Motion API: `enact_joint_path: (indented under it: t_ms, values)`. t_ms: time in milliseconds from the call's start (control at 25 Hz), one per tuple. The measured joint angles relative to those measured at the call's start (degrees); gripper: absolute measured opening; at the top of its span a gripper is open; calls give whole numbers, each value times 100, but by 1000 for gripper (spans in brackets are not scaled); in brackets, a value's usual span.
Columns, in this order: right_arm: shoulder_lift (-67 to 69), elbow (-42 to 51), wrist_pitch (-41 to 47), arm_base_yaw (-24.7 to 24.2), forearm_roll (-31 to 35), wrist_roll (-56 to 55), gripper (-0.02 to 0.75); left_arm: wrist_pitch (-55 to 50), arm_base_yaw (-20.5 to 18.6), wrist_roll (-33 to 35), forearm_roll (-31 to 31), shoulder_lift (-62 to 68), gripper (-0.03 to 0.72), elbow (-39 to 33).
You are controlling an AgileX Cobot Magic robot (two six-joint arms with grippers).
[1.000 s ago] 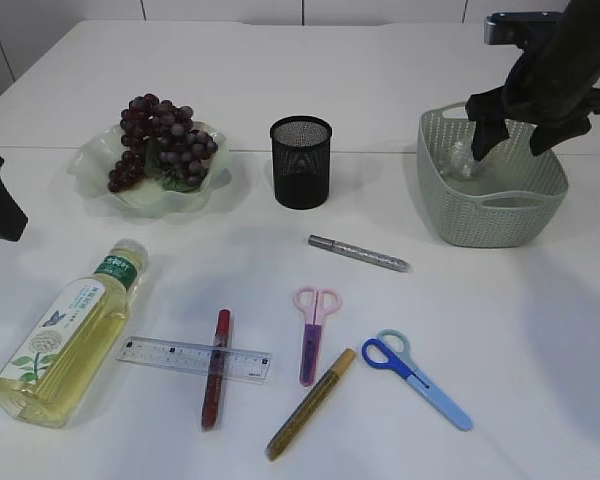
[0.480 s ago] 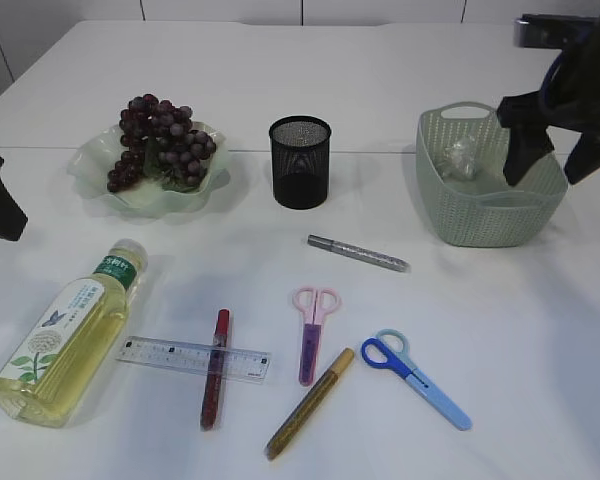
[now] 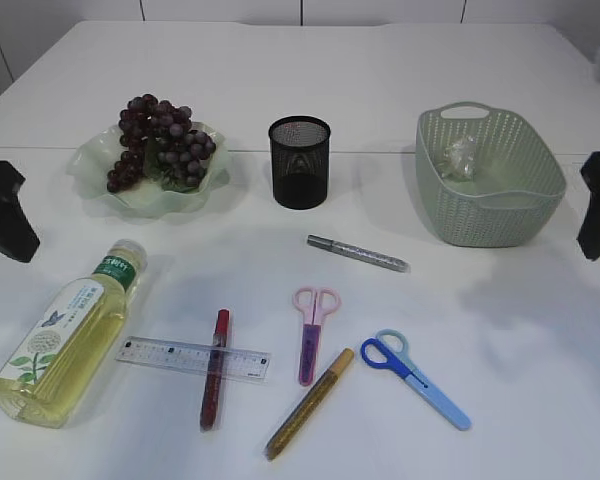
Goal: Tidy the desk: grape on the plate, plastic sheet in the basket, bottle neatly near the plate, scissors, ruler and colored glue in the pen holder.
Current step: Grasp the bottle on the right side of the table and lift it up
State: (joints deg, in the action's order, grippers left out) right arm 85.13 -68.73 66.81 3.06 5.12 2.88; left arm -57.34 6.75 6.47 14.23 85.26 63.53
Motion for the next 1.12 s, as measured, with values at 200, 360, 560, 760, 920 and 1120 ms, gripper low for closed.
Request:
enact_joint_path:
  t_ms: [200,360,560,760,920,1120]
  values:
    - [-563,428,0,0,0,0,563,-244,0,0,-64,680,415,360]
    - [-677,435,0,0,0,-4,563,-482,193,-4,-520,1150,415,638]
    - [-677,437,-21,0,0,-4,563,-590,724,-4,-904,1551,448,737]
    - [-677,437,-43,0,10,-13,563,-580,915,-13,-989,1740,583,737]
    - [-677,437,-43,0,57,-13,563,-580,915,-448,-1242,1753,620,737]
    - [-677,437,-69,0,128,-1,557,-431,915,-647,-1344,1767,620,737]
